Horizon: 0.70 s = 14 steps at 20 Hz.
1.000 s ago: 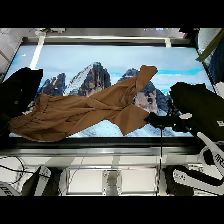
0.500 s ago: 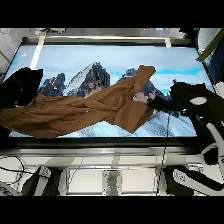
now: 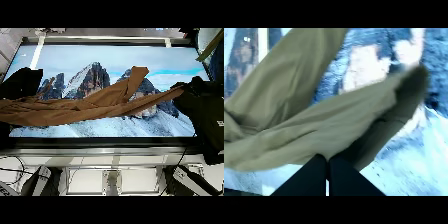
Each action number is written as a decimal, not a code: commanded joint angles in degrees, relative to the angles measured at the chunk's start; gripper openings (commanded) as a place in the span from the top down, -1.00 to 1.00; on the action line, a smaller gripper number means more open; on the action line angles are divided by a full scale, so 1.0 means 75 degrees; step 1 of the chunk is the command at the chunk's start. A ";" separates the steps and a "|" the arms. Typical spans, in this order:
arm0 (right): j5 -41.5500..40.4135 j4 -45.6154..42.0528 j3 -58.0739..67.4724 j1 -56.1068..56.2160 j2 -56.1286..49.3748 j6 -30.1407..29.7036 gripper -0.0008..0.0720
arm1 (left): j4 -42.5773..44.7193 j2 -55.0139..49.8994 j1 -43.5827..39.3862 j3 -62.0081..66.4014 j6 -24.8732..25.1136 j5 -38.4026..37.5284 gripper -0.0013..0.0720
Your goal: Fold the clothes and pants, and hang the long-sleeved shirts on hangers.
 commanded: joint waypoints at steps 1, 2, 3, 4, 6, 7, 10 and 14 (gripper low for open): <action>-0.0423 -0.0242 0.0131 0.0172 -0.0901 0.0213 0.96 | -0.0020 -0.0420 -0.0137 0.0035 0.0000 -0.0353 0.88; -0.0836 -0.0236 0.0131 0.0262 -0.1195 0.0213 0.96 | -0.0020 -0.0583 -0.0195 0.0035 -0.0003 -0.0358 0.88; -0.1381 -0.0201 0.0143 0.0289 -0.1445 0.0213 0.96 | -0.0017 -0.0749 -0.0219 0.0038 -0.0003 -0.0350 0.88; -0.1818 -0.0172 0.0204 0.0289 -0.1565 0.0213 0.96 | -0.0012 -0.0871 -0.0219 0.0041 -0.0003 -0.0364 0.88; -0.2124 -0.0178 0.0507 0.0184 -0.1524 0.0201 0.96 | 0.0242 -0.0968 -0.0216 0.0050 -0.0003 -0.0612 0.88; -0.1996 -0.0175 0.0775 0.0105 -0.1448 0.0079 0.95 | 0.0402 -0.0938 -0.0216 0.0067 -0.0006 -0.0755 0.88; -0.1186 -0.0364 0.1676 0.0012 -0.0994 -0.0408 0.96 | 0.0950 -0.0699 -0.0216 0.0312 0.0000 -0.1556 0.88; 0.1113 -0.3258 0.0513 -0.0073 -0.0265 -0.0533 0.96 | 0.2620 -0.0656 -0.0163 -0.0125 -0.0003 -0.2999 0.88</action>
